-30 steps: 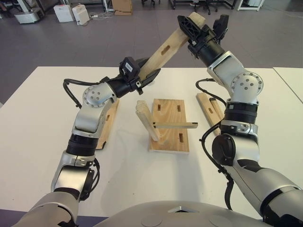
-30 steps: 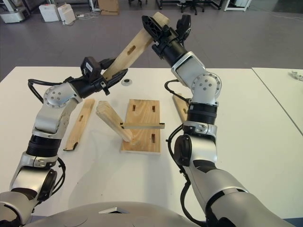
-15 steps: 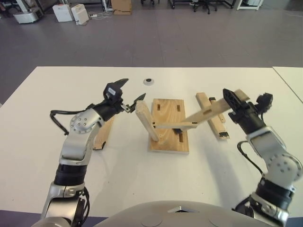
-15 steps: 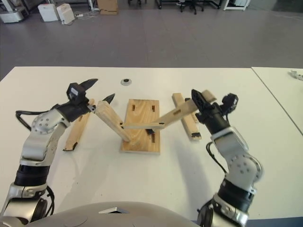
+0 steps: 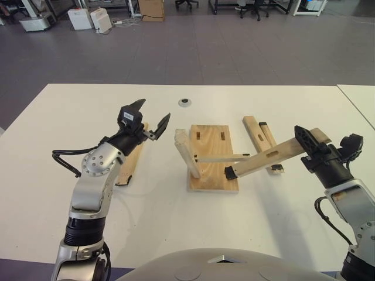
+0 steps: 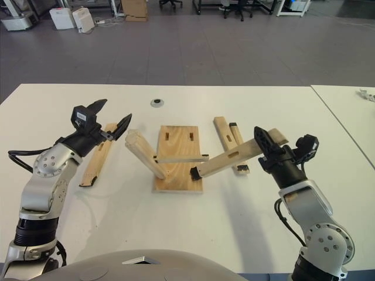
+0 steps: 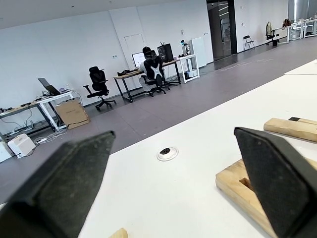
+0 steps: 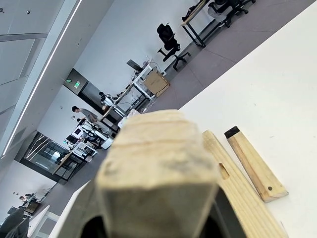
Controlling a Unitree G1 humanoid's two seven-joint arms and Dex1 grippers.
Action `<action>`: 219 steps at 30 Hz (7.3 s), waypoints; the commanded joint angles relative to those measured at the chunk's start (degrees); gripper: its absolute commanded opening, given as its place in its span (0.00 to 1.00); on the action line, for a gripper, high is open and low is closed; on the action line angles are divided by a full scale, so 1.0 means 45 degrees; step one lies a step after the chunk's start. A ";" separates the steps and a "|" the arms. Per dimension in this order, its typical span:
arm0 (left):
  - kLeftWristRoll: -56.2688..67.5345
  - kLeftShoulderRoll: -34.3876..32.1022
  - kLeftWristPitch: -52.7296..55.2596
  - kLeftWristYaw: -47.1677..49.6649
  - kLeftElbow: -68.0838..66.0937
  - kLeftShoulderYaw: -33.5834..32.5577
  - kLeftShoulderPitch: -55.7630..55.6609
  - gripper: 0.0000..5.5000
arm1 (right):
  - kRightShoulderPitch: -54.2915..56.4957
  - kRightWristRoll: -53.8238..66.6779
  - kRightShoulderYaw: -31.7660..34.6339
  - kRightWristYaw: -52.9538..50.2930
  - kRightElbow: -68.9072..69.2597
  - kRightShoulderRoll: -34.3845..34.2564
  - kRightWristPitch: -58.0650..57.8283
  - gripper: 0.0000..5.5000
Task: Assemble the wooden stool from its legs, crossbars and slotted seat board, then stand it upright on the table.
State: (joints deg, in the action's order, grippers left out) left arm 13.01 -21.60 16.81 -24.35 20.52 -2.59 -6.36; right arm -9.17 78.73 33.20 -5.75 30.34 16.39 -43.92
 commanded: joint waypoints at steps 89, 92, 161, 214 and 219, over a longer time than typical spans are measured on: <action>0.3569 0.1243 0.2329 0.1423 0.2817 0.1245 -0.5129 0.80 | 0.8099 -0.0799 -0.2571 0.5304 -0.2766 0.4306 0.1066 0.51; 0.3354 0.1350 0.2385 0.1228 0.2492 0.1678 -0.4848 0.80 | 0.7322 -0.2530 -0.3745 0.5992 -0.2863 0.4421 0.0990 0.51; -0.5836 -0.3276 0.0448 -0.3439 -0.2153 0.5421 -0.0283 0.80 | 0.8963 -1.8865 -1.0453 1.1869 -1.6099 0.3301 1.0767 0.51; -0.3845 0.0551 -0.1950 0.0050 -0.5583 0.2345 -0.1919 0.80 | 0.7493 -1.5816 -0.5366 0.7814 -1.5618 0.2009 0.6287 0.51; -0.3346 0.0598 -0.0495 -0.0004 -0.3659 0.2056 -0.1458 0.80 | 0.7041 -1.5783 -0.5600 0.7621 -1.5447 0.1926 0.5460 0.45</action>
State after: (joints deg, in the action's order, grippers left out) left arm -2.87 -19.05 12.09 -23.82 1.00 7.47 -13.85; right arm 24.93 8.73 8.92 29.46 -38.39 25.74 -15.93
